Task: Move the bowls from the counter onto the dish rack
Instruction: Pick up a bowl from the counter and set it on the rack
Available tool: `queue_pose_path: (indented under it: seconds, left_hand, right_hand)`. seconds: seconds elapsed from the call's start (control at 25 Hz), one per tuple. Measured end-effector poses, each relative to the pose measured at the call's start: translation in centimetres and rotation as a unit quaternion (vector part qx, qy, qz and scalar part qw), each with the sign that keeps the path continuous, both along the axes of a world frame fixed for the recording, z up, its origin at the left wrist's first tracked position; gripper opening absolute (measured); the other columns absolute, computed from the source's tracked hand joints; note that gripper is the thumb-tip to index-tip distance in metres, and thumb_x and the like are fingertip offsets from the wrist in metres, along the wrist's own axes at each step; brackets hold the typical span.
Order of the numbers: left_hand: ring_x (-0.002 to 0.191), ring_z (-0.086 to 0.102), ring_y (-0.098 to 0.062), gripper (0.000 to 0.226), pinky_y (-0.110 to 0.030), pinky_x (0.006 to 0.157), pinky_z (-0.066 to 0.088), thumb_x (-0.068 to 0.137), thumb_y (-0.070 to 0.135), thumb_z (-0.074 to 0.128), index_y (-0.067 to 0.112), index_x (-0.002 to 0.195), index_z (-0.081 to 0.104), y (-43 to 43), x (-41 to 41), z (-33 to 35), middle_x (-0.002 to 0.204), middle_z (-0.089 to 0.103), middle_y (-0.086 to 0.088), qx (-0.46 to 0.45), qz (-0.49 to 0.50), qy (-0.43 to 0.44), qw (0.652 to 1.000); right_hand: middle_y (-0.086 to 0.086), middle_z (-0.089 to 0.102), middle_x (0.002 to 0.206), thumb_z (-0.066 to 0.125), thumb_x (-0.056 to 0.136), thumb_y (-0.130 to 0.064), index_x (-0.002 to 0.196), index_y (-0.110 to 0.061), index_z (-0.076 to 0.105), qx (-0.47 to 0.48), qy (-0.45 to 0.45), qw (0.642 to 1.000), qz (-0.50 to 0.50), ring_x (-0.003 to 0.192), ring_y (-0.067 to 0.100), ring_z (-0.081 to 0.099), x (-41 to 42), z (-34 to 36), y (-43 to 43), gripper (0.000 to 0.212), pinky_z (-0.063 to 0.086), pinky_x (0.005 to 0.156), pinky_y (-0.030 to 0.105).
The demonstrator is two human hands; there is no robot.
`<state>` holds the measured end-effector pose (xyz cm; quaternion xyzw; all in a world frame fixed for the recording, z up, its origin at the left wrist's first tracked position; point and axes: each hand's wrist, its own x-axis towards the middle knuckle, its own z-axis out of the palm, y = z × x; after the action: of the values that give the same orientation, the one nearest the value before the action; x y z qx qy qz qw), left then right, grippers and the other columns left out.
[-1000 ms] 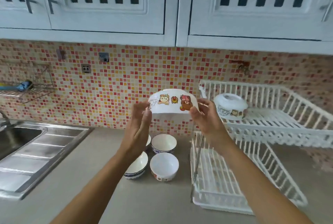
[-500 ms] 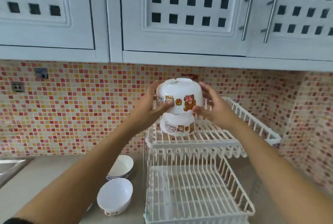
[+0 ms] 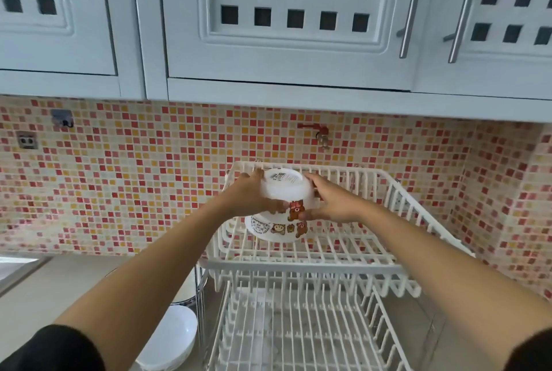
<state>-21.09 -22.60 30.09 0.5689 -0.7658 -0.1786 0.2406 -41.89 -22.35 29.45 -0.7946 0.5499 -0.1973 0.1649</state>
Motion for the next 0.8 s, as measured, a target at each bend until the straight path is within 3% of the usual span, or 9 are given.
queue_pose_path:
  seconds: [0.32, 0.44, 0.56, 0.8]
  left_hand:
    - [0.125, 0.047, -0.033, 0.097, -0.040, 0.101, 0.046, 0.068, 0.054, 0.075, 0.019, 0.145, 0.028, -0.7, -0.3, -1.2, 0.143, 0.039, -0.013, 0.044, 0.012, -0.040, 0.998]
    - [0.135, 0.036, -0.037, 0.105, -0.048, 0.107, 0.041, 0.071, 0.055, 0.072, 0.019, 0.151, 0.014, -0.4, 0.0, -1.2, 0.152, 0.028, -0.016, 0.040, 0.006, -0.052, 0.998]
    - [0.146, 0.017, -0.036, 0.100, -0.052, 0.115, 0.027, 0.080, 0.059, 0.059, 0.016, 0.153, 0.005, 0.9, 1.0, 0.1, 0.160, 0.011, -0.015, -0.012, 0.002, -0.051, 0.999]
    - [0.145, 0.023, -0.034, 0.067, -0.048, 0.117, 0.024, 0.097, 0.045, 0.039, 0.012, 0.151, 0.016, 4.8, 7.0, 2.4, 0.158, 0.021, -0.014, -0.096, 0.027, -0.010, 0.995]
  right_hand:
    - [0.002, 0.023, 0.155, 0.074, 0.073, -0.046, 0.149, -0.022, 0.005, 0.052, 0.060, 0.997, -0.010, 0.138, 0.024, 0.031, 0.7, -0.8, -0.3, 0.105, 0.032, 0.111, 0.037]
    - [0.003, 0.013, 0.159, 0.075, 0.072, -0.045, 0.149, -0.022, -0.001, 0.054, 0.079, 0.995, -0.018, 0.142, 0.026, 0.023, 0.8, -0.2, 0.3, 0.110, 0.027, 0.114, 0.039]
    - [0.002, 0.001, 0.160, 0.072, 0.073, -0.051, 0.150, -0.022, -0.004, 0.017, 0.076, 0.996, -0.035, 0.146, 0.024, 0.012, 1.6, 1.4, 1.3, 0.113, 0.017, 0.118, 0.042]
    - [0.005, 0.008, 0.160, 0.051, 0.088, -0.053, 0.150, -0.019, 0.009, -0.095, 0.017, 0.995, -0.023, 0.146, 0.024, 0.015, 9.0, 3.7, 4.9, 0.083, 0.019, 0.117, 0.041]
